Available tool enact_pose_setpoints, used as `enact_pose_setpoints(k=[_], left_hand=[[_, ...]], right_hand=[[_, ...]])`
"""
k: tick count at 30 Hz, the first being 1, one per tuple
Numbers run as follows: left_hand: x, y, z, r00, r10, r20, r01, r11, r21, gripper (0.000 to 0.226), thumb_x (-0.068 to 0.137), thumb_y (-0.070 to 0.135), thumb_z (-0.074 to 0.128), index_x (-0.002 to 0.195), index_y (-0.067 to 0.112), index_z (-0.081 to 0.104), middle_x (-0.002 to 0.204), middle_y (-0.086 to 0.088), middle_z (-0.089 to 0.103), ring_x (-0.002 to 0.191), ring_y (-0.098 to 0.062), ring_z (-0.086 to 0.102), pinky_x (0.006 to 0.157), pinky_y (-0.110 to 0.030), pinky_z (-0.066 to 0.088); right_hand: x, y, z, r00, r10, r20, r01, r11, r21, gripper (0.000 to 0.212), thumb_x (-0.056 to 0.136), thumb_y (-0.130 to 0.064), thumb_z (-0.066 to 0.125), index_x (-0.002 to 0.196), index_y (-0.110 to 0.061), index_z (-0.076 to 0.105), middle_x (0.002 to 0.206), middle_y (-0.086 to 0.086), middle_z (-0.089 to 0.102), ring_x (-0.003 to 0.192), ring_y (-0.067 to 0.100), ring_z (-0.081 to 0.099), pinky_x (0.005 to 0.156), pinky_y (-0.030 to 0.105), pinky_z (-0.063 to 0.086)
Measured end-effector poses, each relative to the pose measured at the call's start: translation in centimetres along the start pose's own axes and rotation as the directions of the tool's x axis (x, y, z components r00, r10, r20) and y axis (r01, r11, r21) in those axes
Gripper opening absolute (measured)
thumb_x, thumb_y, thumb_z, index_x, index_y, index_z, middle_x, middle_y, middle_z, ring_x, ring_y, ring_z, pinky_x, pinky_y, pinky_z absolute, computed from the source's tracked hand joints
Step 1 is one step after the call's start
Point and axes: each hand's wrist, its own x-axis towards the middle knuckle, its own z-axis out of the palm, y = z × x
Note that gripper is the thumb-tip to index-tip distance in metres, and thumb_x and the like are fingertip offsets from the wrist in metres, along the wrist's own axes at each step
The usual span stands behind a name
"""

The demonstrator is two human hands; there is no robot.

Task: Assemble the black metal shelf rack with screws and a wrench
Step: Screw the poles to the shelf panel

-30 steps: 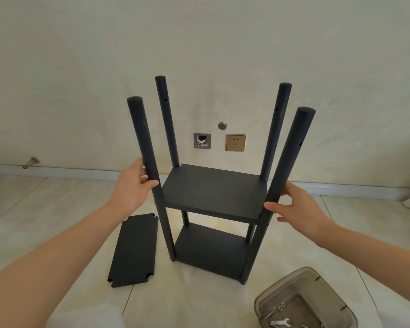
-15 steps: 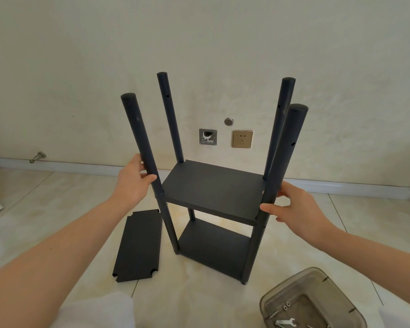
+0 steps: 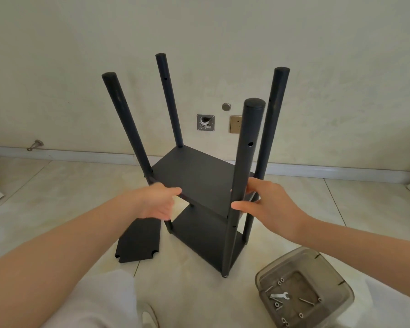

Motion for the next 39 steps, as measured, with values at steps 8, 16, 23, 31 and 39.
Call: enact_pose_setpoints(k=[8,16,23,31,39], left_hand=[[-0.6,-1.6,10.2,0.996,0.026,0.084,-0.012,0.988,-0.157,0.058,0.103,0.056,0.038,0.130,0.009,0.061,0.136,-0.005,0.062,0.130,-0.025,0.053,0.116,-0.041,0.038],[-1.0,-3.5,15.6,0.984,0.138,-0.113,-0.174,0.592,-0.787,0.028,0.099,0.033,0.061,0.114,0.011,0.071,0.108,-0.007,0.076,0.107,-0.021,0.068,0.109,-0.040,0.045],[0.4,-3.1,16.9,0.939,0.108,-0.326,-0.310,0.674,-0.670,0.024,0.100,0.032,0.060,0.100,0.010,0.069,0.095,-0.008,0.070,0.096,-0.022,0.070,0.083,-0.030,0.054],[0.8,-3.8,17.5,0.899,0.130,-0.419,-0.384,0.694,-0.609,0.032,0.098,0.037,0.061,0.080,0.011,0.061,0.084,-0.010,0.062,0.091,-0.024,0.068,0.095,-0.046,0.056],[0.7,-3.8,18.0,0.891,0.105,-0.442,-0.387,0.685,-0.617,0.037,0.098,0.039,0.061,0.089,0.003,0.065,0.098,-0.021,0.067,0.099,-0.030,0.068,0.091,-0.041,0.055]], right_hand=[[0.1,-1.0,0.2,0.998,-0.034,0.053,0.035,0.999,-0.021,0.022,0.090,-0.028,0.069,0.112,-0.024,0.066,0.101,-0.009,0.069,0.090,0.008,0.064,0.082,0.023,0.050],[0.1,-0.6,-0.1,0.992,-0.083,0.096,0.088,0.995,-0.051,0.024,0.092,-0.027,0.067,0.115,-0.024,0.063,0.105,-0.007,0.068,0.093,0.013,0.065,0.086,0.029,0.056],[0.4,-0.4,-0.2,0.993,-0.070,0.092,0.077,0.994,-0.074,0.032,0.092,-0.028,0.066,0.124,-0.024,0.059,0.099,-0.014,0.059,0.083,0.007,0.059,0.075,0.018,0.047],[0.2,-0.2,-0.2,0.979,-0.117,0.164,0.124,0.992,-0.032,0.026,0.095,-0.022,0.063,0.112,-0.035,0.048,0.095,-0.023,0.056,0.088,0.002,0.059,0.072,0.007,0.041],[-0.6,1.7,-1.0,0.988,-0.019,0.153,0.008,0.997,0.075,0.016,0.091,-0.023,0.069,0.102,-0.032,0.062,0.096,-0.014,0.071,0.085,0.003,0.068,0.073,0.014,0.052]])
